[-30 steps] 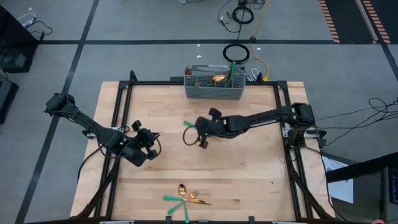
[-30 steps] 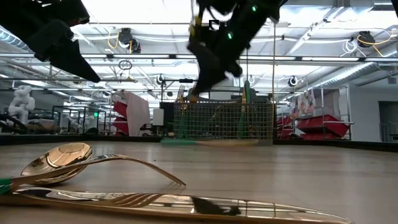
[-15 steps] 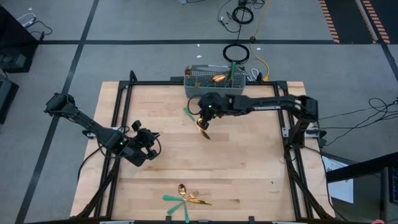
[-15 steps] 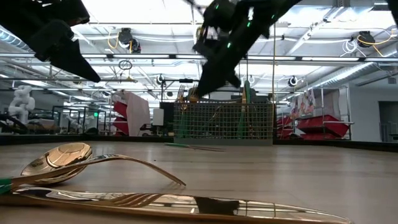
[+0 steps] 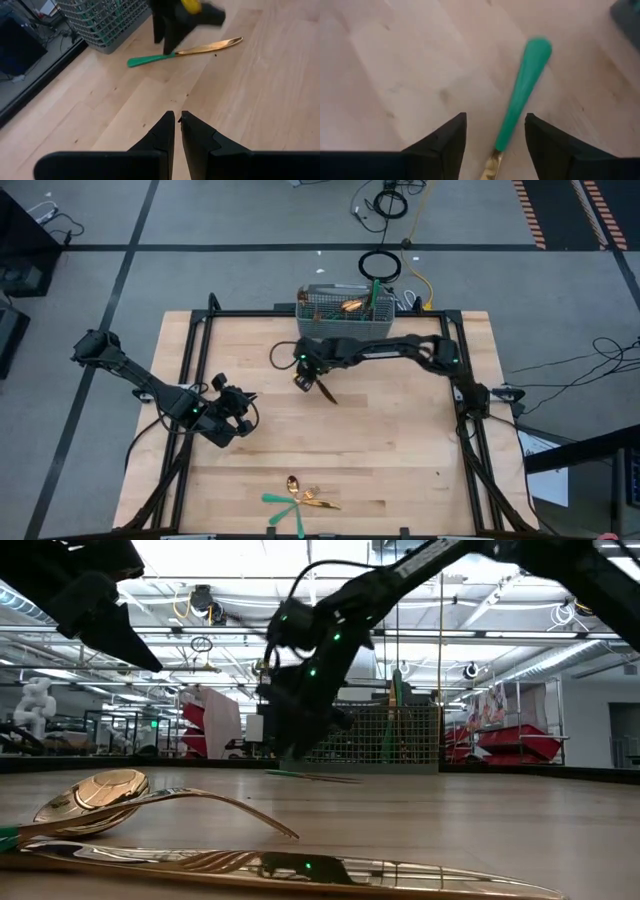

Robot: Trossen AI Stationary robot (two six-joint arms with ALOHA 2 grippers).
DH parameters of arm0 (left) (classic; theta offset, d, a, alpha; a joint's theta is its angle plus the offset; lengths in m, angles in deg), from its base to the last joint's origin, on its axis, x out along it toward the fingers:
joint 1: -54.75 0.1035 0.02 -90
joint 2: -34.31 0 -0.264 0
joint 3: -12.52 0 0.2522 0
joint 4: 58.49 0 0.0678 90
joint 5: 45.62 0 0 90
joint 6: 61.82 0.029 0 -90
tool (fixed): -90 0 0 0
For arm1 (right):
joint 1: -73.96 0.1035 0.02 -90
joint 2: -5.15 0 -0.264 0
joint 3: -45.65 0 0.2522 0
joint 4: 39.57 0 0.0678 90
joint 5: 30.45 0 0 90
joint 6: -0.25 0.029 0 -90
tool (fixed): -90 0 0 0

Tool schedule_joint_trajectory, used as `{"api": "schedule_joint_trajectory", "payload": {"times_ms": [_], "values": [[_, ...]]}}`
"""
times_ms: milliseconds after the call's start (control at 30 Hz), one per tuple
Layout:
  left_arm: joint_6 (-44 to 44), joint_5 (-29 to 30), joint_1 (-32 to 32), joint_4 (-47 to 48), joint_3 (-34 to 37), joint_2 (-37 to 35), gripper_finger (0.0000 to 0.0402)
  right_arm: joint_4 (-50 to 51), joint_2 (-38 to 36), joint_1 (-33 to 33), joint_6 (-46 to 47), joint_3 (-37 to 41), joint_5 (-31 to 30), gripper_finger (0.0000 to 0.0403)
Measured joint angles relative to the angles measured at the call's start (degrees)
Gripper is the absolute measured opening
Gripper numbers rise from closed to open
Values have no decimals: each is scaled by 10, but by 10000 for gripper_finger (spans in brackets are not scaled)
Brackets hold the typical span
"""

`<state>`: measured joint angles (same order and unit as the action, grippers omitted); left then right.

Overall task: Sort silverware
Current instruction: Put the green knife into the gray silverware basket with the other knives

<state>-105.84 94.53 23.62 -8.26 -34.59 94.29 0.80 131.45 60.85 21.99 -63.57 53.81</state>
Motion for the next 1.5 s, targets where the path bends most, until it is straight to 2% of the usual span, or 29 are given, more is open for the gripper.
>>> {"api": "schedule_joint_trajectory", "payload": {"times_ms": [200,367,433,600,633,767,1233,1500], "values": [[-7,0,0,-1,0,0,41,140,68,-1,2,-82,-12,178],[-7,0,0,2,0,0,41,190,100,-5,-2,-98,31,165],[-7,0,0,1,0,0,41,196,111,-1,0,-100,34,139],[-6,0,0,1,0,0,41,206,118,7,-14,-101,52,25],[-6,0,0,1,0,0,41,207,118,9,-19,-101,50,15],[-6,0,0,1,0,0,41,229,107,12,-21,-101,53,5],[-6,1,0,1,0,0,41,460,89,45,-71,-94,66,1],[-4,1,0,1,0,0,41,478,64,72,-83,-89,46,0]]}}
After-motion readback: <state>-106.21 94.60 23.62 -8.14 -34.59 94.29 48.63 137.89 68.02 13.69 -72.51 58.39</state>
